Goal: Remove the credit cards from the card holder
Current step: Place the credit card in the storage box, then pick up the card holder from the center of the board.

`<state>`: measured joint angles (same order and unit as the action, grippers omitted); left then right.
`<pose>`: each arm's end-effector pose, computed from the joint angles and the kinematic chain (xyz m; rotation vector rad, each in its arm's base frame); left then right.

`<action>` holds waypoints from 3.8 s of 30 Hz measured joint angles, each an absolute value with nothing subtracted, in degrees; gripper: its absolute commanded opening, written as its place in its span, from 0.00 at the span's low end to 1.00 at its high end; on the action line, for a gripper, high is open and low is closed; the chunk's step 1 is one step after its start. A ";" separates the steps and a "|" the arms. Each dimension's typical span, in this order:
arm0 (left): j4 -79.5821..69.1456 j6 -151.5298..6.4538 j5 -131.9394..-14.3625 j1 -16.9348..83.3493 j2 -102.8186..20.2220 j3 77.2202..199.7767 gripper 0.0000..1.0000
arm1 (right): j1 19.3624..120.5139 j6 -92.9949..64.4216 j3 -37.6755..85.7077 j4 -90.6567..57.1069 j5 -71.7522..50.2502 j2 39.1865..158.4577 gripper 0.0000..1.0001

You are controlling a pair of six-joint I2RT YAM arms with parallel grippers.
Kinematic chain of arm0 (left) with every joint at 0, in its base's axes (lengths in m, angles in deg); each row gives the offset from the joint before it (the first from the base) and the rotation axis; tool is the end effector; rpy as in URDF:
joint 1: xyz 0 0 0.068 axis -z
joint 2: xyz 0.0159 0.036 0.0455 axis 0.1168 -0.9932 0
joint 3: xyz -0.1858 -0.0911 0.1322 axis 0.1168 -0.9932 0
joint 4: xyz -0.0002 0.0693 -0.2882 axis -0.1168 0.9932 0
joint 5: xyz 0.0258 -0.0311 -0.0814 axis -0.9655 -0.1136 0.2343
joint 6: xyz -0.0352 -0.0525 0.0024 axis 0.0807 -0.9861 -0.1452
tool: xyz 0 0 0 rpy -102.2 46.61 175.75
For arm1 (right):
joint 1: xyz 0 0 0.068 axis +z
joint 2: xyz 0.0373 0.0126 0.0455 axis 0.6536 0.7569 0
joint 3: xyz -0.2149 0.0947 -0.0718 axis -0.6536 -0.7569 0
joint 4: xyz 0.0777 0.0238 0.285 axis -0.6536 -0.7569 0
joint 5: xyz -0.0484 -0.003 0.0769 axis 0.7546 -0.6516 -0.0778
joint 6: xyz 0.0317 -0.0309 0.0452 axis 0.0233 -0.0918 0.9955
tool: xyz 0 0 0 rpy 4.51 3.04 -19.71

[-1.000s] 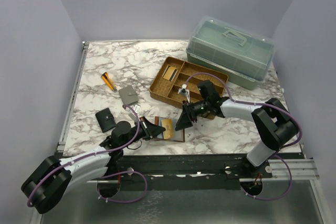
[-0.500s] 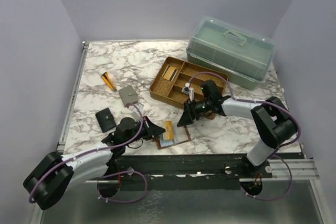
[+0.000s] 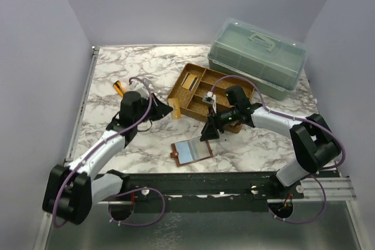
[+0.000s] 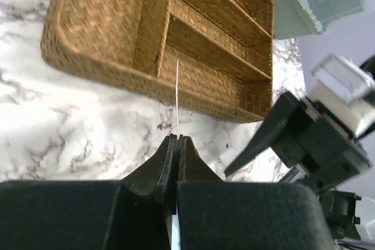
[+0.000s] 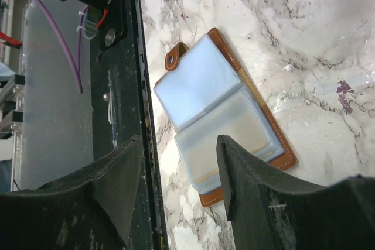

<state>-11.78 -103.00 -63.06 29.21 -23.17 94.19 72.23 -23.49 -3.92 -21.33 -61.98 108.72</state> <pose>0.2528 -0.1212 0.1830 -0.1226 2.0602 -1.0363 0.2652 0.2108 0.1254 -1.1379 2.0537 1.4725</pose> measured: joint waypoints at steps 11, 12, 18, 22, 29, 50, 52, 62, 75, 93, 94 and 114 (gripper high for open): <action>1.20 -87.33 -52.16 23.59 -58.64 134.95 0.00 | 71.86 -31.30 -2.08 -27.08 -61.78 107.41 0.61; 2.73 -85.82 -51.83 23.55 -61.26 138.69 0.00 | 71.64 -31.84 -2.06 -27.51 -61.72 106.99 0.61; 13.94 -78.45 -50.91 23.24 -76.67 158.77 0.00 | 69.50 -33.79 -2.06 -29.06 -61.68 103.96 0.61; 19.43 -75.79 -50.91 23.20 -83.34 166.55 0.00 | 68.58 -34.34 -2.06 -29.48 -61.68 103.65 0.61; 25.79 -73.73 -50.85 23.20 -92.52 175.62 0.00 | 68.51 -34.73 -2.06 -29.65 -61.70 103.65 0.62; 30.34 -75.50 -62.50 25.23 -97.90 186.16 0.46 | 68.06 -35.78 -2.06 -30.92 -61.68 103.72 0.62; 29.22 -75.48 -64.92 25.52 -94.05 183.67 0.47 | 68.06 -35.95 -2.06 -30.99 -61.68 103.72 0.62; 10.93 -81.03 -69.10 24.77 -59.73 148.46 0.88 | 67.88 -37.99 -2.06 -31.73 -62.03 103.52 0.62; -6.21 -105.67 -57.14 22.67 -33.44 107.61 0.77 | 67.79 -39.10 -2.45 -31.97 -64.54 103.17 0.61; -9.03 -124.81 -84.00 60.88 -24.24 90.97 0.63 | 67.79 -30.03 -5.73 -26.49 -59.47 103.82 0.55; -9.11 -125.32 -84.79 61.49 -25.27 91.06 0.61 | 67.79 -29.94 -5.73 -26.49 -59.34 104.04 0.54; -0.39 -132.33 -94.58 66.54 -39.95 97.84 0.50 | 67.84 -20.22 -5.79 -23.29 -59.53 108.90 0.24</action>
<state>-0.39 -132.33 -94.58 66.54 -39.95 97.84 67.84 -20.22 -5.79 -23.29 -59.53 108.90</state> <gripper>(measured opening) 0.540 0.280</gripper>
